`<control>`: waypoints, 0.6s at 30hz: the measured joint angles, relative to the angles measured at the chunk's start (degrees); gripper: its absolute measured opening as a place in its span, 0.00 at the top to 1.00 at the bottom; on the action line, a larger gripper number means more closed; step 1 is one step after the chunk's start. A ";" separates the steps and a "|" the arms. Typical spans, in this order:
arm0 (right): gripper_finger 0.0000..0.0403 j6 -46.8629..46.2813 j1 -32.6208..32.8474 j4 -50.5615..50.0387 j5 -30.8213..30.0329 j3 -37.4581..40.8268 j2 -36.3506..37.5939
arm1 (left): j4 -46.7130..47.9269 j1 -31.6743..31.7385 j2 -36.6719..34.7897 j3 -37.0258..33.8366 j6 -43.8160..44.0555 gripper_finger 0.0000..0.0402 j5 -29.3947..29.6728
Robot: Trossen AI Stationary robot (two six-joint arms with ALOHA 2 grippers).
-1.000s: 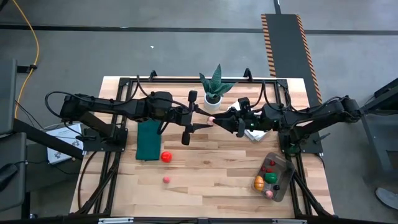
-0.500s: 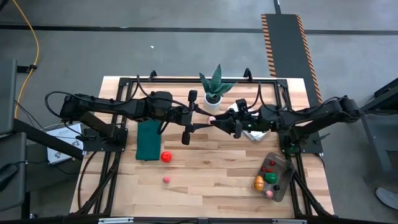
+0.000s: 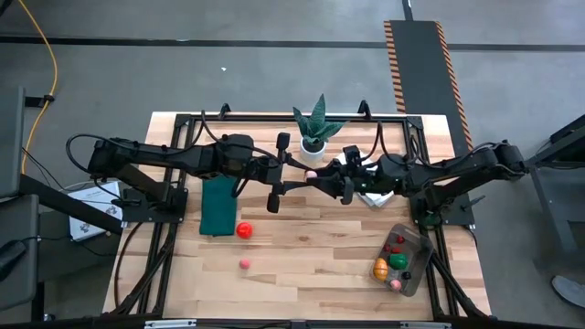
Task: Pick and placing Produce into tupperware
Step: Put the top pink peach into the black bin
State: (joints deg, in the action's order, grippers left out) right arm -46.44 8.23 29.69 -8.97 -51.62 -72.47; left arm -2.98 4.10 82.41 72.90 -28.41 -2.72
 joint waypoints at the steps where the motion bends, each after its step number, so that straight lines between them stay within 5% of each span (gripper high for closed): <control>1: 0.40 -0.01 0.00 0.03 0.00 0.00 0.00 | 0.01 0.00 0.00 0.00 0.01 0.65 0.00; 8: 0.41 -0.02 0.00 0.14 0.00 0.00 0.00 | 0.07 0.00 0.00 0.00 0.01 0.65 0.00; 18: 0.56 0.40 0.00 0.15 0.08 0.00 0.00 | 0.13 0.00 0.00 0.00 0.07 0.65 -0.01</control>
State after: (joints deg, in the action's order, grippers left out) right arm -46.04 8.23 29.85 -8.89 -51.62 -72.47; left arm -2.85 4.10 82.41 72.90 -28.34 -2.74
